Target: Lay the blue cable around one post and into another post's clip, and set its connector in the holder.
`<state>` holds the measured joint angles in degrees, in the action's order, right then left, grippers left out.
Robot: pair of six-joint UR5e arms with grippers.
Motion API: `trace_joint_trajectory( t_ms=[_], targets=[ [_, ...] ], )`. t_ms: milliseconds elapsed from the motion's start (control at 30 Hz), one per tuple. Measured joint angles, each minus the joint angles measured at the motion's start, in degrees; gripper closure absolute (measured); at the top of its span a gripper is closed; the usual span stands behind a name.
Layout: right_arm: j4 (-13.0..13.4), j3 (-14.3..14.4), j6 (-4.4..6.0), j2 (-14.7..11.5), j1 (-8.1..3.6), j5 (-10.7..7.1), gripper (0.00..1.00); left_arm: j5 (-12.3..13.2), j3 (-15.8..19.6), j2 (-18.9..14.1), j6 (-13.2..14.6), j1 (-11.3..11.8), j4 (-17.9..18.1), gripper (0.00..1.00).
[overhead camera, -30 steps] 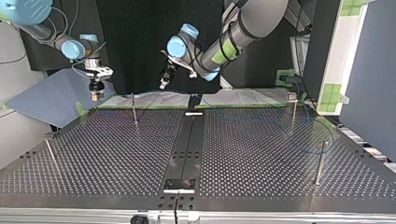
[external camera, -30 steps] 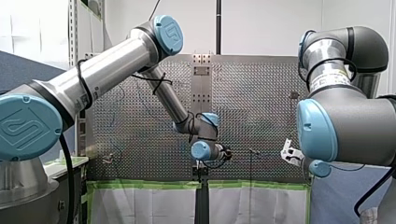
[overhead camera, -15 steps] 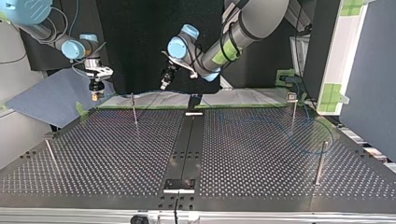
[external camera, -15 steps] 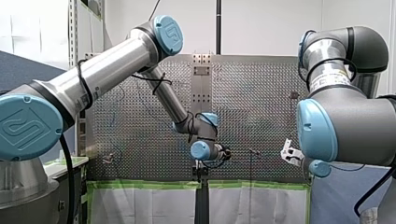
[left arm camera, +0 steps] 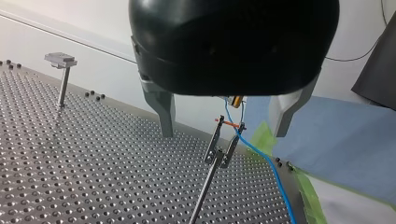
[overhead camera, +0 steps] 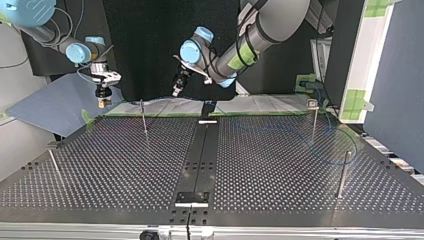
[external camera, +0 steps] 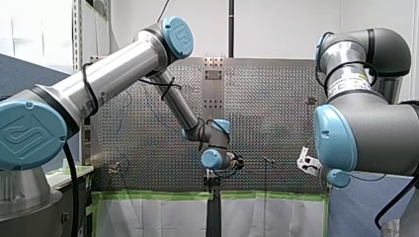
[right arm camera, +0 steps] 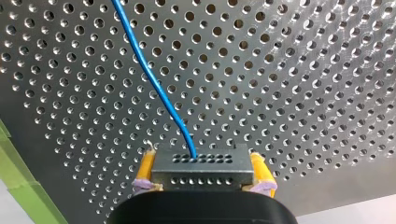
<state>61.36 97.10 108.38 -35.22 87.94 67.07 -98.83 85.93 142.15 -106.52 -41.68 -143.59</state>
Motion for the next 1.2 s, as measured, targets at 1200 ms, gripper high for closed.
trace_joint_trajectory(
  t_ms=[1200],
  targets=[
    [0.2, 0.0, 1.11, 0.0, 0.03, -0.7, 0.98, -4.2, 12.3, -12.3, 1.6, -2.5, 5.9, 0.01]
  ],
)
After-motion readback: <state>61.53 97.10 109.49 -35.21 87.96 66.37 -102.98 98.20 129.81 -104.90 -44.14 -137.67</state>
